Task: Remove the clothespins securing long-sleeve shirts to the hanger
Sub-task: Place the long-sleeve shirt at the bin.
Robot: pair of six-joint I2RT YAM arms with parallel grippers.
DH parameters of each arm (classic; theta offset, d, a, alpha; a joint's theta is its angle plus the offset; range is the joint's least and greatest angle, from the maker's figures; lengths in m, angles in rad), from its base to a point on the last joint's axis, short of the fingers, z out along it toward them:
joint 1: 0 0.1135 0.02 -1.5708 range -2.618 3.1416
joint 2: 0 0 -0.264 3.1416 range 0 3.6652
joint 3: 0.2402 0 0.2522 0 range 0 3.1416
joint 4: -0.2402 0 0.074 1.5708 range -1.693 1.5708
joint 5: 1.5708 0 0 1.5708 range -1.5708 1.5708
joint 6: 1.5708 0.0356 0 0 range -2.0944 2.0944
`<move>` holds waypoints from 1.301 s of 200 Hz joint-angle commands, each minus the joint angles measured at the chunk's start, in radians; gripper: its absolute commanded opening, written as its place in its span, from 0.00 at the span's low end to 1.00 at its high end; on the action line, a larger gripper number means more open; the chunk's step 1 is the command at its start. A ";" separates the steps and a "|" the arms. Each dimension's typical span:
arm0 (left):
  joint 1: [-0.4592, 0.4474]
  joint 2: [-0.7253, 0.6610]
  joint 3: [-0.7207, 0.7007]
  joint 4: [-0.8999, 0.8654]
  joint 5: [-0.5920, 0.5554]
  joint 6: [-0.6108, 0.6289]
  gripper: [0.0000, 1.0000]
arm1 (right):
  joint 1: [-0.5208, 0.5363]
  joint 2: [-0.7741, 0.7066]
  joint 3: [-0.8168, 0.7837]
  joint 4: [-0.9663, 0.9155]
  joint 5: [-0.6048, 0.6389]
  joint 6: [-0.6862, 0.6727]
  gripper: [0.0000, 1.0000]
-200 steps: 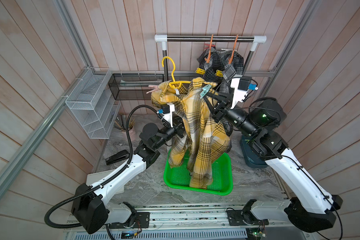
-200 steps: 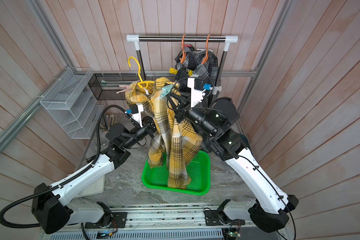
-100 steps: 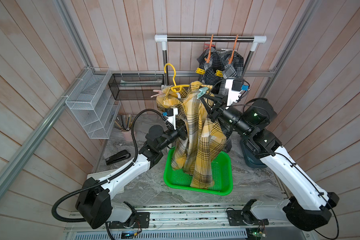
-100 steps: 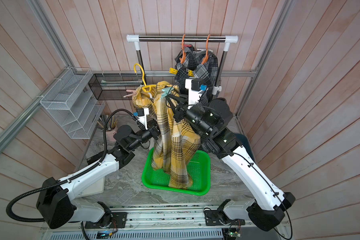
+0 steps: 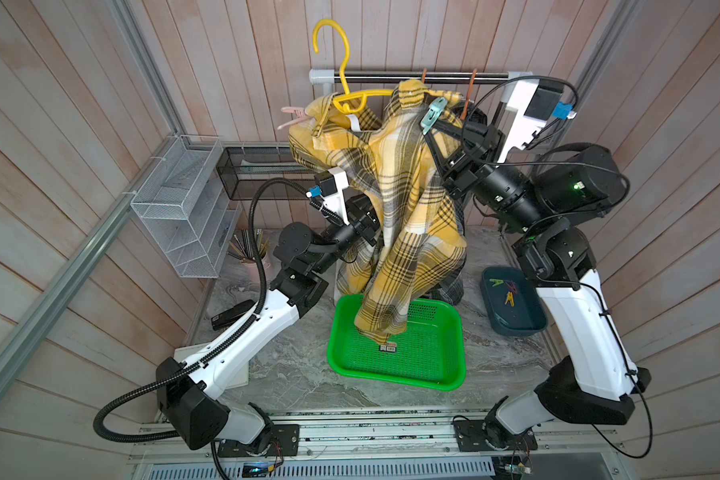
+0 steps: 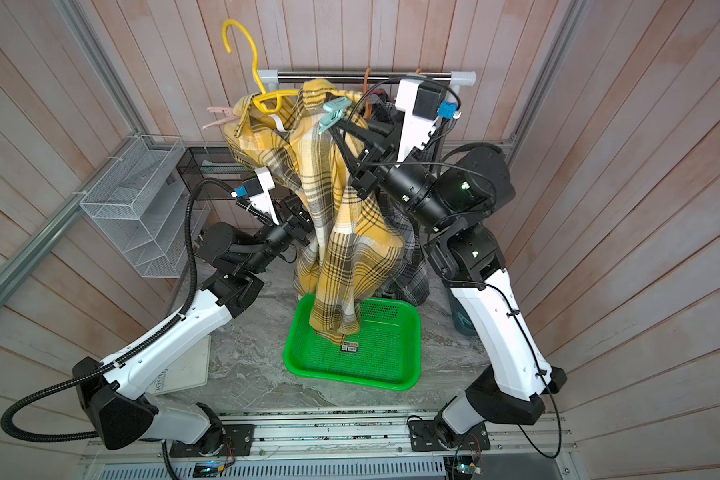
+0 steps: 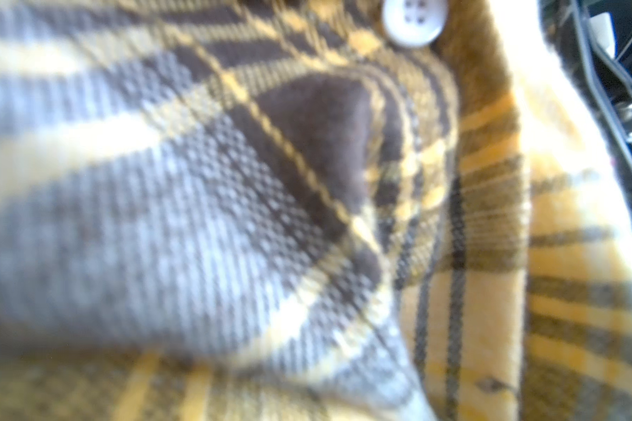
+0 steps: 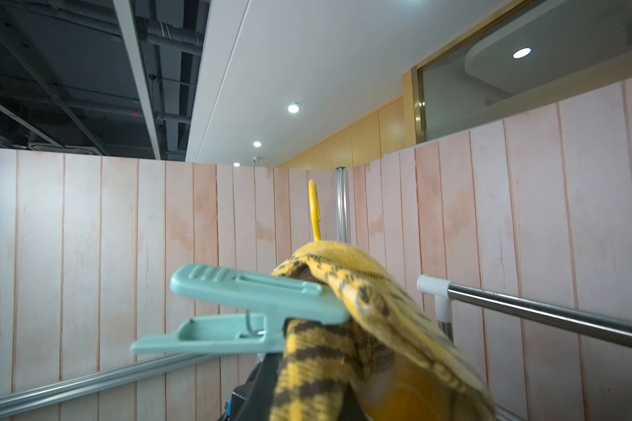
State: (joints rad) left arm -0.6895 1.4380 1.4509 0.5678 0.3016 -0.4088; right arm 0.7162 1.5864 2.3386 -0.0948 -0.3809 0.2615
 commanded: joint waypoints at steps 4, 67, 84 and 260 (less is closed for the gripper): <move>-0.111 0.020 0.066 0.006 0.200 0.091 0.00 | 0.032 0.135 0.115 -0.039 -0.020 -0.035 0.00; -0.141 0.035 0.120 -0.035 0.205 0.137 0.00 | 0.044 0.169 0.198 -0.040 -0.014 -0.028 0.00; -0.145 0.034 0.102 -0.037 0.191 0.141 0.00 | 0.046 0.154 0.176 -0.051 -0.013 -0.025 0.00; -0.119 -0.004 -0.501 0.113 -0.198 0.075 0.00 | -0.082 -0.368 -1.051 0.386 -0.036 0.124 0.00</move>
State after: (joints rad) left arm -0.7681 1.4567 1.0039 0.5659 0.0429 -0.3183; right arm 0.6365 1.2499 1.3968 0.1734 -0.3958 0.3565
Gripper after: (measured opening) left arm 0.048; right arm 0.155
